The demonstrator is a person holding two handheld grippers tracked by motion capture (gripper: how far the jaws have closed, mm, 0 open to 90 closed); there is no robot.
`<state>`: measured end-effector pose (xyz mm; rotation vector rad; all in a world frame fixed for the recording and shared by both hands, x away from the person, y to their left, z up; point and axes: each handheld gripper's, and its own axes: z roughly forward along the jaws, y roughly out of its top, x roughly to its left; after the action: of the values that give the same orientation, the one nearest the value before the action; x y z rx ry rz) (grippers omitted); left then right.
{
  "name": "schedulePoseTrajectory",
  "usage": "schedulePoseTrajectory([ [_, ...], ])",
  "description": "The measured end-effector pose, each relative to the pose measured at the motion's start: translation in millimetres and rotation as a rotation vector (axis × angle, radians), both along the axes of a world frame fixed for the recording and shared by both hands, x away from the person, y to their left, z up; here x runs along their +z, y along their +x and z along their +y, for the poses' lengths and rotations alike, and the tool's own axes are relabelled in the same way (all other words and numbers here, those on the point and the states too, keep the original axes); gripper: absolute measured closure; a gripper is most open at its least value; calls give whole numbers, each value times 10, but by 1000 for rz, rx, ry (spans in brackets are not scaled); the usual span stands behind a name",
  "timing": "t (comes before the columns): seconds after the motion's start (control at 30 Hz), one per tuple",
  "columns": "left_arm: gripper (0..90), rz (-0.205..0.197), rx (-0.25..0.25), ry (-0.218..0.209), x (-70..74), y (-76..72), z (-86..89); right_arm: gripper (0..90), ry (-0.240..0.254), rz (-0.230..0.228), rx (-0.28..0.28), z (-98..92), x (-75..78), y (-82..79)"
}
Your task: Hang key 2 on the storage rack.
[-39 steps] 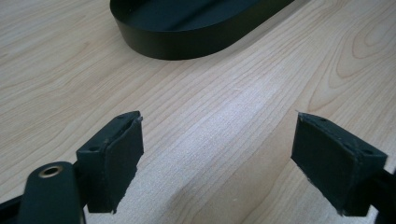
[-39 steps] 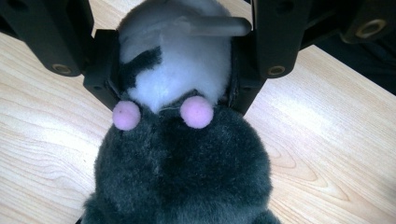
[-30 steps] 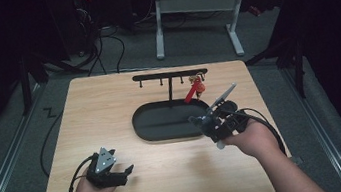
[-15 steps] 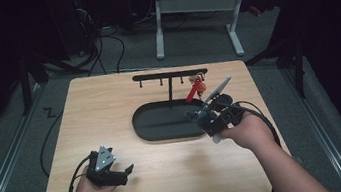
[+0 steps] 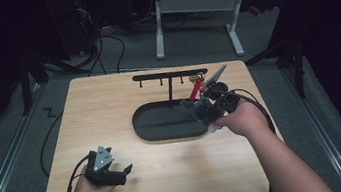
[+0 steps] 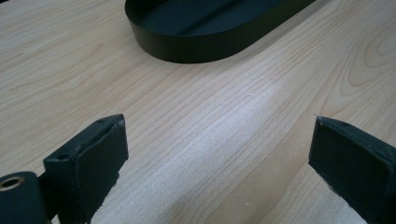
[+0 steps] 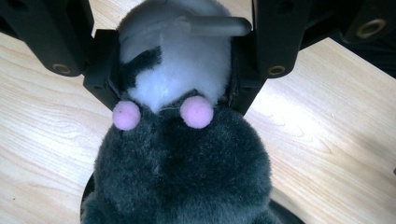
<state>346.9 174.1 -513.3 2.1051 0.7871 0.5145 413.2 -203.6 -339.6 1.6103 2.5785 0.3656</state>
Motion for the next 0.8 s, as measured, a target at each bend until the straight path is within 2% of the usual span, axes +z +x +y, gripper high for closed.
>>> schedulePoseTrajectory([
  [0.47,54,6,-1,4,1,2,9,489,-5,-3,-1,101,135,206],
  [0.63,54,5,-2,2,4,0,12,489,-3,0,-17,118,158,237],
  [0.8,54,7,-2,3,5,-2,17,489,-6,-12,-4,117,180,255],
])
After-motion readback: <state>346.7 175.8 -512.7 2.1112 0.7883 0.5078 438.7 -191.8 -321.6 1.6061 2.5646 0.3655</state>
